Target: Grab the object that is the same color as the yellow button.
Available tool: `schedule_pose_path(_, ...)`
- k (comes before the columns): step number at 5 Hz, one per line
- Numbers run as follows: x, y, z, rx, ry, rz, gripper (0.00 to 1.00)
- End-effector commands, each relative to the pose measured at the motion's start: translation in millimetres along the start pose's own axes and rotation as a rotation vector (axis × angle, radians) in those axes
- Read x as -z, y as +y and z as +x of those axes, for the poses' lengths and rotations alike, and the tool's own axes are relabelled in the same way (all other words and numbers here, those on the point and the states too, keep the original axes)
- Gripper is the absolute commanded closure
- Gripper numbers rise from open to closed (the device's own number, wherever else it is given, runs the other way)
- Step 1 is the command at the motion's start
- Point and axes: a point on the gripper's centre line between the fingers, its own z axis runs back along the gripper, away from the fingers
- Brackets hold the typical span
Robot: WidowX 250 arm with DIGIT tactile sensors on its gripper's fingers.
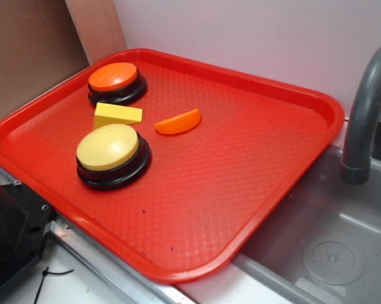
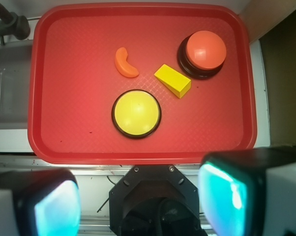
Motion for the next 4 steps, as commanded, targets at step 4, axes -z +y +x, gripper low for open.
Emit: schedule_pose_path(4, 52.4, 37.2, 43.5, 0.254, -0.093, 0.05, 0.0)
